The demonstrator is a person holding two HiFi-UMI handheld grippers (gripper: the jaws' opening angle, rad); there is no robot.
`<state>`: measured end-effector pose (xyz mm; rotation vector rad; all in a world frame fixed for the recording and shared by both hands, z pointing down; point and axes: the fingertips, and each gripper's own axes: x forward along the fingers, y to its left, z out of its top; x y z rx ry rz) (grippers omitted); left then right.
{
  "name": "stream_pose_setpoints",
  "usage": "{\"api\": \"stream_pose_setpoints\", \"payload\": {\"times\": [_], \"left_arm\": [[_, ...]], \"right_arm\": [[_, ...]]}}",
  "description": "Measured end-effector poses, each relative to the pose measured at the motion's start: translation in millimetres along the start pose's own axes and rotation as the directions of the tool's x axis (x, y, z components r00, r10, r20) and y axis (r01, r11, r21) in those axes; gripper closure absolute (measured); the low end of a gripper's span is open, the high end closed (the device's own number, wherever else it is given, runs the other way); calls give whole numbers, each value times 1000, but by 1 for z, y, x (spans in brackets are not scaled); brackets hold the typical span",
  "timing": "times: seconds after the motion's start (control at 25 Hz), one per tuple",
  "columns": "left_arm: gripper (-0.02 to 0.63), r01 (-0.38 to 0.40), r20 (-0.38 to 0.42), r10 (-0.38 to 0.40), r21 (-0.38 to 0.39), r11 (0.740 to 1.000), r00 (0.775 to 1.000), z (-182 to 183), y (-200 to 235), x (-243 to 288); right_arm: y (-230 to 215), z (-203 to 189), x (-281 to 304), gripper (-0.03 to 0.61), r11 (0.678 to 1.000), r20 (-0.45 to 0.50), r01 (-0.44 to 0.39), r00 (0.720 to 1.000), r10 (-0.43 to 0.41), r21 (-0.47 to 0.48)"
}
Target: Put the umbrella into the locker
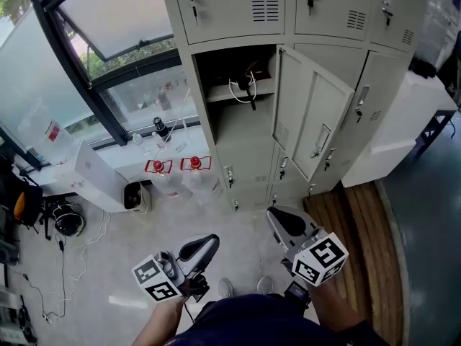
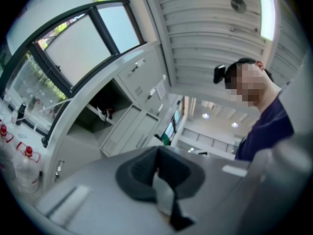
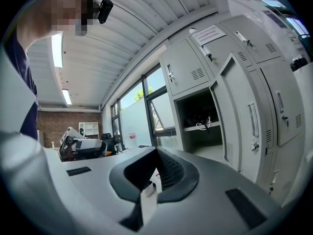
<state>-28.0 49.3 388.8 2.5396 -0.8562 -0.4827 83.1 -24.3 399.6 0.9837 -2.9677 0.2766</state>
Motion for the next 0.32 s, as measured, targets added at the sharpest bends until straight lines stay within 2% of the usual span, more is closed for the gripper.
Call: {"api": "stream_pose_setpoints", "payload": {"times": [0.32], "left_arm": [[614, -13, 20, 13, 2, 1000, 1000, 5, 4, 3]], "right_arm": [[-7, 4, 5, 572, 1000, -3, 0, 1000, 0, -6]]}}
